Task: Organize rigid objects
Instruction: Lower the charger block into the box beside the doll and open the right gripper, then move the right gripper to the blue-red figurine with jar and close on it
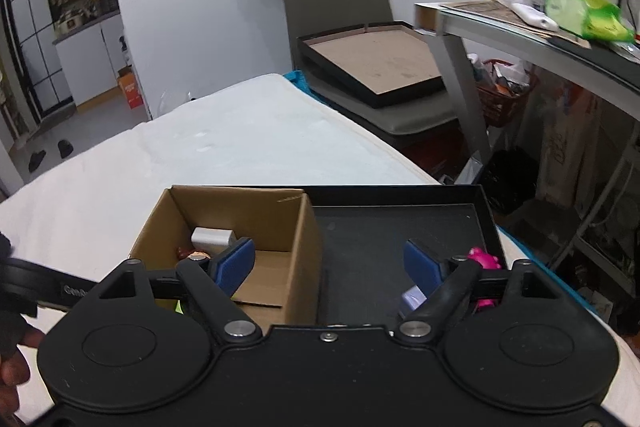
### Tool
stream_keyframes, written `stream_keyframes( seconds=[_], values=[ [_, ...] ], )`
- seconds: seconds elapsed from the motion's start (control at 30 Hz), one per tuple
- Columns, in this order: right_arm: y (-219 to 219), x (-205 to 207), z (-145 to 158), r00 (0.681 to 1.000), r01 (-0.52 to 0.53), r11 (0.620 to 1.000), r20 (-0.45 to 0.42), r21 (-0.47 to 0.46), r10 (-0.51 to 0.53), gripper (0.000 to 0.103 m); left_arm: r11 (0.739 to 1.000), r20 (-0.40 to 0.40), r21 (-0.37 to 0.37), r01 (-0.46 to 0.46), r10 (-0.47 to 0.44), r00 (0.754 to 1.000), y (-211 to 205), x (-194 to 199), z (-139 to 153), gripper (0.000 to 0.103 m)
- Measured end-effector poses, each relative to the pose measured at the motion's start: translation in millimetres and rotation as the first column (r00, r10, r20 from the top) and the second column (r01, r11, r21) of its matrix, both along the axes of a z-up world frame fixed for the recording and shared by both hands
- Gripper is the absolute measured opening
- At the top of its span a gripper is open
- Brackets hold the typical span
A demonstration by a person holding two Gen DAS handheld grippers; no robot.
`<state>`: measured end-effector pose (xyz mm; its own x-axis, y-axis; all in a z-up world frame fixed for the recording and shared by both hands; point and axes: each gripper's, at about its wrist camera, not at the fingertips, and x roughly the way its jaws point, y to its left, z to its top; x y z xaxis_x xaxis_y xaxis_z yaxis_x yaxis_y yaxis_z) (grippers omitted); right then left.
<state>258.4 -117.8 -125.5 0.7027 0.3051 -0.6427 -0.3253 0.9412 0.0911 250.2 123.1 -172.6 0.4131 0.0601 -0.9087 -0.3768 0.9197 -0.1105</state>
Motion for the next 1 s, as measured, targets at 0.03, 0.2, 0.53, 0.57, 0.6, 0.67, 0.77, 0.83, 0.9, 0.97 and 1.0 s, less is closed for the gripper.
stream_keyframes(
  seconds=[0.03,0.2,0.53,0.57,0.6,0.67,0.77,0.83,0.9,0.97,1.0],
  values=[
    [-5,0,1,1.0,0.008,1.0,-0.001,0.004,-0.008,0.081,1.0,0.0,0.005,0.005,-0.005,1.0,-1,1,3,0.062],
    [-27,-2,3,0.999,0.047,0.999,-0.025,0.013,-0.047,0.081,1.0,0.004,0.014,0.013,-0.013,1.0,-5,3,17,0.066],
    [-62,-16,-7,0.995,0.081,0.997,-0.066,0.012,-0.08,0.081,0.998,-0.033,0.032,0.055,-0.054,0.998,-20,0,26,0.071],
    [-65,-16,-9,0.994,0.084,0.996,-0.069,0.015,-0.083,0.081,0.997,-0.038,0.04,0.063,-0.062,0.997,-22,0,26,0.071],
    [-68,-16,-13,0.993,0.09,0.996,-0.074,0.017,-0.088,0.081,0.996,-0.042,0.048,0.069,-0.067,0.997,-23,-1,25,0.071],
    [-72,-15,-22,0.991,0.098,0.995,-0.093,0.024,-0.095,0.081,0.996,-0.055,0.059,0.074,-0.071,0.996,-24,-1,24,0.072],
    [-75,-13,-36,0.987,0.104,0.994,-0.128,0.037,-0.099,0.081,0.995,-0.078,0.072,0.07,-0.064,0.995,-23,-1,23,0.074],
    [-76,-12,-44,0.985,0.101,0.994,-0.148,0.045,-0.094,0.081,0.994,-0.088,0.083,0.074,-0.067,0.994,-23,-1,21,0.074],
    [-76,-12,-50,0.983,0.099,0.994,-0.158,0.048,-0.09,0.081,0.992,-0.1,0.092,0.082,-0.073,0.992,-25,-1,20,0.075],
    [-75,-9,-57,0.981,0.097,0.994,-0.171,0.051,-0.087,0.081,0.991,-0.114,0.098,0.089,-0.078,0.99,-27,-1,18,0.075],
    [-75,-8,-61,0.981,0.093,0.994,-0.175,0.055,-0.082,0.081,0.99,-0.121,0.101,0.094,-0.082,0.989,-29,0,17,0.075]
  ],
)
